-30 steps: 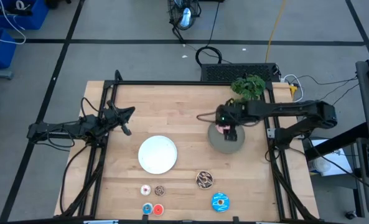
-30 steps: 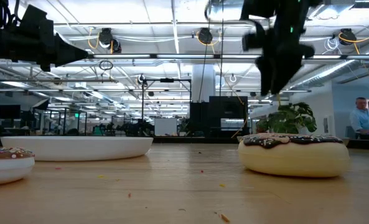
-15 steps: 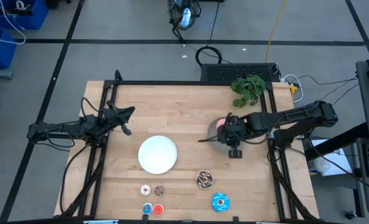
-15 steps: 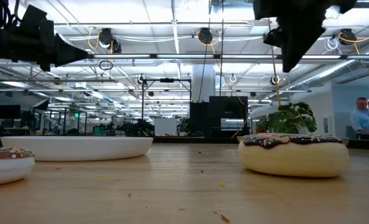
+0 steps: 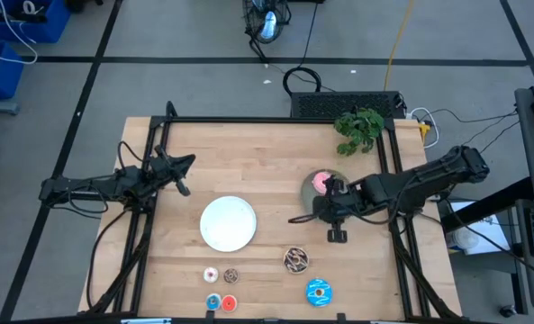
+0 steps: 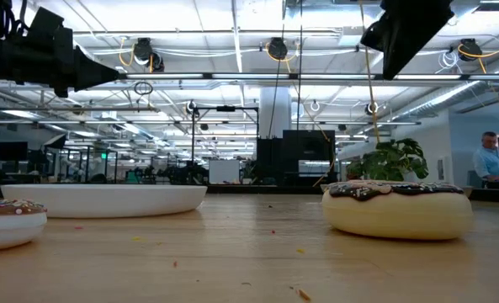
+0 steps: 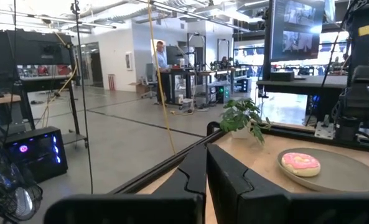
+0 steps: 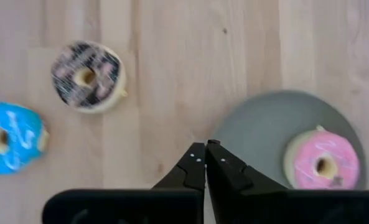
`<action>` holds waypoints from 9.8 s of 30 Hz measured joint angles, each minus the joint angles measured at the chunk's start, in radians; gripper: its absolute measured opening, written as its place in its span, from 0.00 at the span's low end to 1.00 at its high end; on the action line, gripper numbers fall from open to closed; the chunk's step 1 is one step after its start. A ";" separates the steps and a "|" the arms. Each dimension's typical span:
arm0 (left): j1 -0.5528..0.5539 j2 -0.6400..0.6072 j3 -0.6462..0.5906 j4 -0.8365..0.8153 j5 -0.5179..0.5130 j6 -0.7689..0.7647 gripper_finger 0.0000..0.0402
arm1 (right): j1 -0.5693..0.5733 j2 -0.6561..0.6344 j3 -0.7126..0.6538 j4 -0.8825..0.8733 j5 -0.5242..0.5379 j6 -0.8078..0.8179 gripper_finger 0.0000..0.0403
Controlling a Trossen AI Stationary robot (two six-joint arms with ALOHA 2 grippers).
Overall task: Pick & Place donuts
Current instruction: Put the big black donut on the gray plate
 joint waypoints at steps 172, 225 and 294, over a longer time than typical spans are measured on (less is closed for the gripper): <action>0.000 0.000 0.000 -0.044 0.010 -0.039 0.04 | 0.087 0.119 0.284 -0.247 -0.157 0.291 0.08; 0.000 0.000 0.000 -0.063 0.011 -0.015 0.04 | -0.554 0.107 -0.391 0.049 -0.189 -0.185 0.11; 0.000 0.000 0.000 -0.072 0.008 -0.030 0.04 | -0.510 0.085 -0.300 -0.081 -0.151 -0.245 0.89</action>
